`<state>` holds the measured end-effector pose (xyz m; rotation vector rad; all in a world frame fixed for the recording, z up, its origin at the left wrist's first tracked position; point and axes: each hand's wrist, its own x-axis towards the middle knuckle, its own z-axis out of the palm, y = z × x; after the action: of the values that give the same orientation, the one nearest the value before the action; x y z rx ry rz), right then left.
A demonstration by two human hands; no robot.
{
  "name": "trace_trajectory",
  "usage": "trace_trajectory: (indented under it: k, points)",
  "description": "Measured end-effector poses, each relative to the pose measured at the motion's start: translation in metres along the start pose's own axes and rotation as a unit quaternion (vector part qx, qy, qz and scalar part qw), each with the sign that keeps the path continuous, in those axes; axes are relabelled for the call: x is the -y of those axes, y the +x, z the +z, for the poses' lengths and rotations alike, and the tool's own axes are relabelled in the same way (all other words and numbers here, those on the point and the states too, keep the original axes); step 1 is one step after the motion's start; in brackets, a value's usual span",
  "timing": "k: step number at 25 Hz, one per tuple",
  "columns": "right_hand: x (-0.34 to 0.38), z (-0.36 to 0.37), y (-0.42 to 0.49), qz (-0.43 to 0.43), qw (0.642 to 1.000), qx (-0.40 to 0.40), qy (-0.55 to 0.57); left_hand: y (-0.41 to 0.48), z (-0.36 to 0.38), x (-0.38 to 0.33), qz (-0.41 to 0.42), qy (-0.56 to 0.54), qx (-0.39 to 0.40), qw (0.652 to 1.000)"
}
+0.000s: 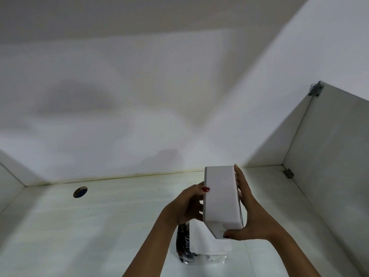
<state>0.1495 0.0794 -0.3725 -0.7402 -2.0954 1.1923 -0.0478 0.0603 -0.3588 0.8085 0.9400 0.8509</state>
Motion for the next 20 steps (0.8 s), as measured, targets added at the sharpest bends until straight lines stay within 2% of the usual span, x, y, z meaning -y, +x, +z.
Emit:
trace_trajectory:
  k: [5,8,10,12,13,14,16,18,20]
  points:
    - [0.002,0.003,0.004,-0.055,0.997,-0.048,-0.013,0.004,-0.005,0.001,0.025,0.013,0.002,1.000]
    - [-0.007,0.000,-0.001,-0.080,0.995,-0.061,-0.004,-0.004,-0.008,0.006,0.062,-0.015,0.008,0.998]
    - [-0.015,-0.009,-0.006,-0.053,0.993,-0.087,0.054,-0.010,-0.011,0.003,0.106,-0.095,0.019,0.990]
    - [-0.016,-0.017,-0.007,0.002,0.980,-0.114,0.161,-0.012,-0.016,0.001,0.163,-0.154,0.074,0.972]
    - [-0.015,-0.018,-0.005,0.033,0.960,-0.147,0.238,-0.013,-0.019,0.003,0.212,-0.189,0.117,0.952]
    - [-0.016,-0.018,-0.003,0.070,0.931,-0.169,0.317,-0.010,-0.026,0.006,0.248,-0.223,0.112,0.936]
    - [-0.025,-0.018,0.002,0.113,0.874,-0.180,0.438,-0.001,-0.047,0.021,0.166,-0.285,0.062,0.942]
    - [-0.043,-0.014,0.006,0.140,0.826,-0.190,0.512,0.002,-0.074,0.045,0.116,-0.346,0.042,0.930]
    - [-0.066,-0.005,0.005,0.184,0.775,-0.219,0.563,0.004,-0.090,0.062,0.092,-0.356,-0.043,0.929]
